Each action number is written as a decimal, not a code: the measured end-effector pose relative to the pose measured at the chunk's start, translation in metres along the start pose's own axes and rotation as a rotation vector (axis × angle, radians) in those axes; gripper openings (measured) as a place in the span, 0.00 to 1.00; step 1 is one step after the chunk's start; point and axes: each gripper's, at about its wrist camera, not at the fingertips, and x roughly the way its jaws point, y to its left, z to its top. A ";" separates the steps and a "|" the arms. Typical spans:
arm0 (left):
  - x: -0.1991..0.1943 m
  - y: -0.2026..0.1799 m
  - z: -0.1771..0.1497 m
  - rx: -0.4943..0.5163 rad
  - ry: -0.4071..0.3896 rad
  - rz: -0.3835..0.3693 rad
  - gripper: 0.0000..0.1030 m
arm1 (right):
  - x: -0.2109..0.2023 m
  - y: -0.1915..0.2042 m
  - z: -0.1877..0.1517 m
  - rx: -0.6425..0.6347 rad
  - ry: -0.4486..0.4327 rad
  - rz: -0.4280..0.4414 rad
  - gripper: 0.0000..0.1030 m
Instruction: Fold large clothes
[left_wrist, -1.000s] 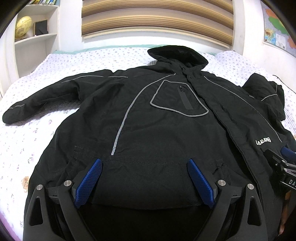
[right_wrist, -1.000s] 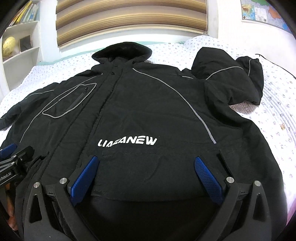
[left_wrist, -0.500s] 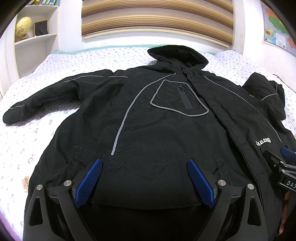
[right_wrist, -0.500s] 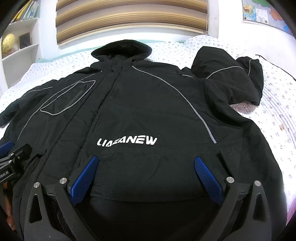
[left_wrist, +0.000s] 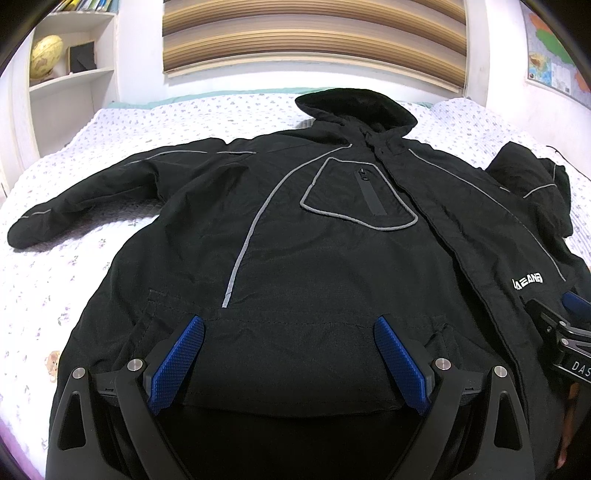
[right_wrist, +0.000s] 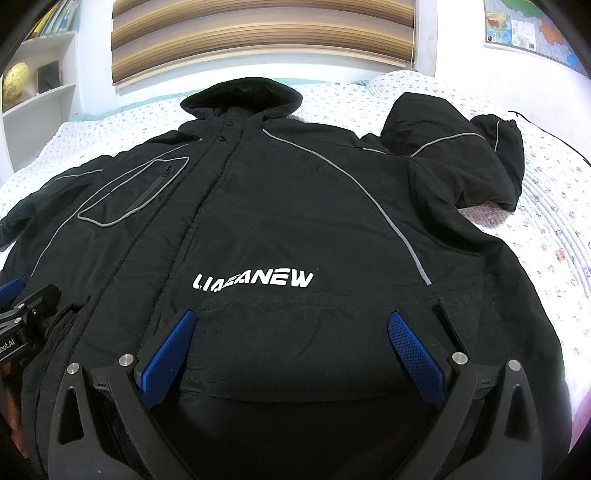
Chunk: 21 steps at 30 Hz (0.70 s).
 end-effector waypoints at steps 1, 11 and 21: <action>0.000 0.001 0.000 0.000 0.000 0.000 0.91 | 0.000 0.001 0.000 -0.003 0.001 -0.006 1.00; -0.026 0.018 0.017 -0.052 0.033 -0.059 0.91 | -0.042 0.038 0.018 -0.116 -0.054 -0.128 1.00; -0.092 0.205 0.085 -0.261 -0.098 0.016 0.91 | -0.040 0.105 0.078 -0.171 -0.183 -0.030 1.00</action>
